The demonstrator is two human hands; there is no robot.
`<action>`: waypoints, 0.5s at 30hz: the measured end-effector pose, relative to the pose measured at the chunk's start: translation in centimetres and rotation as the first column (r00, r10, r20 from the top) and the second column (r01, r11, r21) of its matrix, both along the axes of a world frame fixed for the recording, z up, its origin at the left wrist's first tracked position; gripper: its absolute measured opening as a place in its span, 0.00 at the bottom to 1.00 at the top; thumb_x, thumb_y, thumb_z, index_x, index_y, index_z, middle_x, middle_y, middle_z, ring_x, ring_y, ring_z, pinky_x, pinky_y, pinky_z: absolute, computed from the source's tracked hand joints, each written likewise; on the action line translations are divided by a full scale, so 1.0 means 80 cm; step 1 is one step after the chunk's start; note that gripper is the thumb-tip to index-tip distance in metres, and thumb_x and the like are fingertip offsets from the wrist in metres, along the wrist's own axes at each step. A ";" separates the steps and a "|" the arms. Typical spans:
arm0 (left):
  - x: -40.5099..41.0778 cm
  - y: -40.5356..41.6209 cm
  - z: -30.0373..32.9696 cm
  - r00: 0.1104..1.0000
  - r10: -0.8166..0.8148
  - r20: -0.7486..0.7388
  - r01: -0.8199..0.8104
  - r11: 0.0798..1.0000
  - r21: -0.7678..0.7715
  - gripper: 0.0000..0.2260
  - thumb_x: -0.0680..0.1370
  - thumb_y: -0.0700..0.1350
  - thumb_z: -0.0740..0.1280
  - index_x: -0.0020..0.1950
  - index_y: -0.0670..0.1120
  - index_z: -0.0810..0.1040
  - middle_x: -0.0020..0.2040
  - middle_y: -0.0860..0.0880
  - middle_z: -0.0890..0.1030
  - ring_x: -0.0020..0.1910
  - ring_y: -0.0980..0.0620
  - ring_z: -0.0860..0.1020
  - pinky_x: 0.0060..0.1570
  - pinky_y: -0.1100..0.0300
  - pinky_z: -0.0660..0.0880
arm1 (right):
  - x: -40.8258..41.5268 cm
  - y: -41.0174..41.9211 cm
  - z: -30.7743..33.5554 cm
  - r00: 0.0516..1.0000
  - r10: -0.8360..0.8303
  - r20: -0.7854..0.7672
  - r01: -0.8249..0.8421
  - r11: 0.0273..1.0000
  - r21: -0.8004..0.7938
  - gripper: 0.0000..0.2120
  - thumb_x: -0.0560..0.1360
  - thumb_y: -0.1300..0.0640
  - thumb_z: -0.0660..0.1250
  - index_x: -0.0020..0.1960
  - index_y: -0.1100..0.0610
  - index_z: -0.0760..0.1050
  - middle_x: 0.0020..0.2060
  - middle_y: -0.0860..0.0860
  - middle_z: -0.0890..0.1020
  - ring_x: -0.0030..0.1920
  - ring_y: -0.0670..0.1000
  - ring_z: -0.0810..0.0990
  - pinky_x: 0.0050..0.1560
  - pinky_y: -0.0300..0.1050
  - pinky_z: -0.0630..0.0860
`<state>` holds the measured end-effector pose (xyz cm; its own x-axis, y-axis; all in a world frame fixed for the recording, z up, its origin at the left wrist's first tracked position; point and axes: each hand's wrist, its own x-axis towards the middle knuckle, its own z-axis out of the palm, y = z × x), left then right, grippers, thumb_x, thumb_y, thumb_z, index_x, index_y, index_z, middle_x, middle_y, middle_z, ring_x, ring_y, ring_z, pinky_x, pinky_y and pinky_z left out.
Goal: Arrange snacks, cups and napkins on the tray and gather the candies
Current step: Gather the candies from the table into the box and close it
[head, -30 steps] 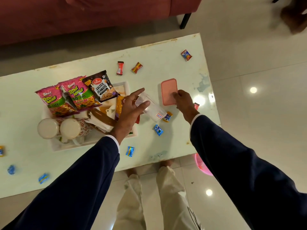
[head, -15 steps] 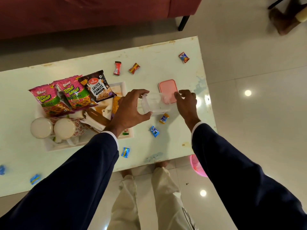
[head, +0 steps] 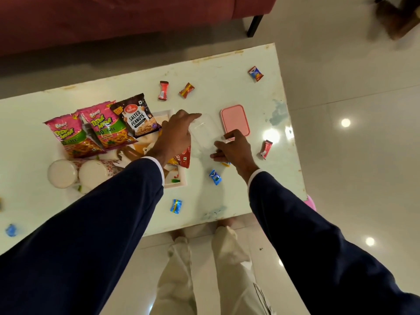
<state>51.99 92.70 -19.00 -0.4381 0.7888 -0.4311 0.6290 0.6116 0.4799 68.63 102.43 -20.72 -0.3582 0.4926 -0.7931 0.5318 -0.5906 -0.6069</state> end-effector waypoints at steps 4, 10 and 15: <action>0.003 0.007 -0.007 0.998 -0.058 0.013 0.059 0.996 -0.071 0.30 0.79 0.31 0.61 0.80 0.49 0.63 0.75 0.44 0.68 0.73 0.44 0.68 0.70 0.44 0.62 | -0.001 -0.015 -0.011 0.998 -0.059 0.010 0.060 0.996 -0.070 0.17 0.74 0.64 0.73 0.57 0.59 0.68 0.41 0.62 0.85 0.36 0.57 0.87 0.35 0.46 0.83; 0.010 0.009 -0.008 0.992 -0.112 0.053 0.119 0.982 -0.147 0.30 0.81 0.36 0.62 0.81 0.47 0.59 0.80 0.45 0.60 0.78 0.44 0.63 0.74 0.47 0.60 | 0.006 -0.020 -0.012 0.998 -0.037 0.059 0.041 0.996 -0.076 0.19 0.75 0.60 0.73 0.62 0.60 0.70 0.43 0.60 0.85 0.37 0.56 0.88 0.41 0.48 0.85; 0.033 -0.035 0.010 0.989 0.037 -0.141 -0.008 0.980 0.201 0.21 0.76 0.36 0.65 0.68 0.50 0.74 0.68 0.48 0.72 0.66 0.47 0.73 0.63 0.42 0.72 | 0.039 -0.041 0.006 0.959 0.173 0.225 -0.235 0.929 0.285 0.11 0.77 0.60 0.66 0.59 0.56 0.72 0.46 0.57 0.83 0.39 0.56 0.84 0.41 0.51 0.84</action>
<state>54.63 89.87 -18.23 -0.5026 0.8416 -0.1979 0.6869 0.5278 0.4996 71.78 99.14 -20.24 -0.3323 0.6545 -0.6791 0.7459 -0.2584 -0.6139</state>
